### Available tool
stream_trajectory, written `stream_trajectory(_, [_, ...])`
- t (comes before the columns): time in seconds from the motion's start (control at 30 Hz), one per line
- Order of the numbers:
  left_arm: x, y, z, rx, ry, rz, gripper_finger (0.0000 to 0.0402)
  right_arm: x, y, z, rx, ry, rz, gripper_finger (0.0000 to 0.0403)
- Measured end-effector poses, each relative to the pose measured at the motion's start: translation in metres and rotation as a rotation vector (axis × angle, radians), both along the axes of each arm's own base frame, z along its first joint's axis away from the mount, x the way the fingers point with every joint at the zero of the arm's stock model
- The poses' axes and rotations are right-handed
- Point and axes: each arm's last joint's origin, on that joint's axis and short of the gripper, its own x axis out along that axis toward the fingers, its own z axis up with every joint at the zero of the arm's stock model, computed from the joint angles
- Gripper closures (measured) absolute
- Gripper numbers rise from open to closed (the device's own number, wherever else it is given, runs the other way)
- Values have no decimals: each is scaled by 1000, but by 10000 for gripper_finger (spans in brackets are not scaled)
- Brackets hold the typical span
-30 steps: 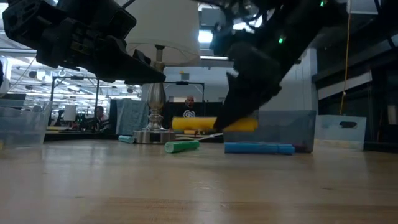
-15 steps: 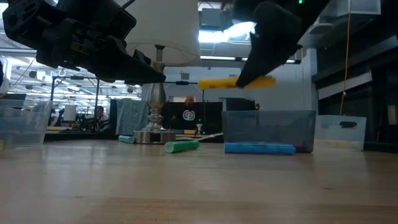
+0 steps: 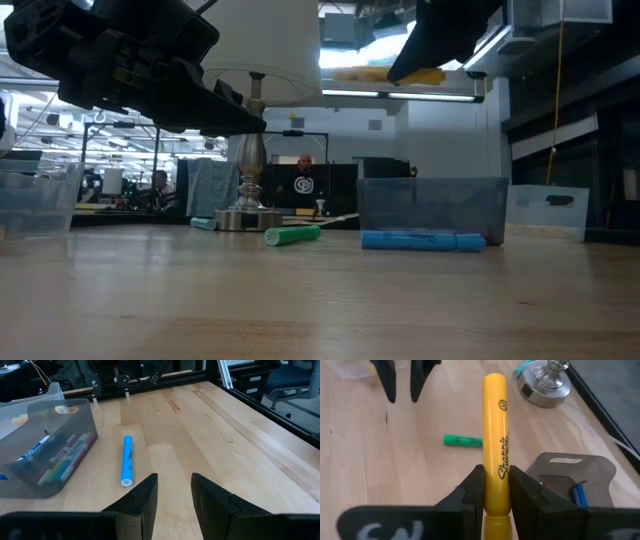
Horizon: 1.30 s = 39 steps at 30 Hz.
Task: Pick & Place Markers
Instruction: Put the yellow highlighter pen into the right transparent bin
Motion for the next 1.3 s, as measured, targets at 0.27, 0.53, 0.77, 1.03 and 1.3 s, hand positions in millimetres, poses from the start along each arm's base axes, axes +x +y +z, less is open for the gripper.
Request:
stream_trajectory(0.27, [0, 0, 0, 0, 0, 0, 286, 2, -20, 2, -18, -4, -78, 332])
stream_trajectory(0.53, [0, 0, 0, 0, 1, 0, 286, 7, -50, 2, -18, -2, -181, 330])
stream_trajectory(0.77, [0, 0, 0, 1, 4, 0, 286, 6, -79, 1, -62, 22, -308, 335])
stream_trajectory(1.03, [0, 0, 0, 0, 5, 0, 286, -9, -116, -7, -70, 146, -493, 332])
stream_trajectory(1.3, [0, 0, 0, 1, 5, 0, 286, -27, -138, -12, -102, 267, -651, 328])
